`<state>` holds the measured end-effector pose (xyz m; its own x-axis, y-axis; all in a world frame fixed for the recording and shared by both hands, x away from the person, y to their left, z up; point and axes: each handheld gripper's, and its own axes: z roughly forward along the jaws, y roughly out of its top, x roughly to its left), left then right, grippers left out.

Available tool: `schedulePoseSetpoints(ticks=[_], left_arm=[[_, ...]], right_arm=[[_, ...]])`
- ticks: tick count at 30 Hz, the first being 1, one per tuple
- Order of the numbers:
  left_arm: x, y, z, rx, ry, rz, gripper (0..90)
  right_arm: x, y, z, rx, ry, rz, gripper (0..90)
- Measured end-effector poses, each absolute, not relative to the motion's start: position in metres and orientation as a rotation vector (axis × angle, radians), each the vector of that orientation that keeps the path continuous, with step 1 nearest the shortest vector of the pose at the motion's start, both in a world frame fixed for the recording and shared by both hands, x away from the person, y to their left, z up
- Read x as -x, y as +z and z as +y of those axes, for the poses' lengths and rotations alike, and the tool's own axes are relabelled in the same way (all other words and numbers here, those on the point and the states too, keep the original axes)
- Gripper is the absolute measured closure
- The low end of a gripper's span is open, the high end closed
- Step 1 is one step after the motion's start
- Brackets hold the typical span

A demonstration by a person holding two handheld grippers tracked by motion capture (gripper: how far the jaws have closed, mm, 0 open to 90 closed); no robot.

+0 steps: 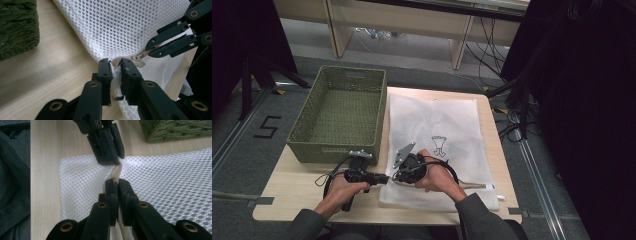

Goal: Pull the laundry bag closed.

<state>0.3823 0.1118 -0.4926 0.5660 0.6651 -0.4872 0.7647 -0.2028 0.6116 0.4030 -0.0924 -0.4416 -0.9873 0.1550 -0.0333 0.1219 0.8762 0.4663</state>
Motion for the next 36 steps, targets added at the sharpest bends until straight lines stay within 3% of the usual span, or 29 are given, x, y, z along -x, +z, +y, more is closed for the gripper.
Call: schedulePoseSetpoints(ticks=[20, 36], left_arm=[[-0.378, -0.493, 0.111, -1.877, -0.121, 1.222, 83.6], [-0.378, -0.496, 0.120, -1.868, -0.094, 1.259, 83.6]], right_arm=[[-0.397, -0.442, -0.095, -0.222, 0.685, 2.969, 87.6], [-0.394, -0.441, -0.129, -0.299, 0.677, 2.948, 87.6]])
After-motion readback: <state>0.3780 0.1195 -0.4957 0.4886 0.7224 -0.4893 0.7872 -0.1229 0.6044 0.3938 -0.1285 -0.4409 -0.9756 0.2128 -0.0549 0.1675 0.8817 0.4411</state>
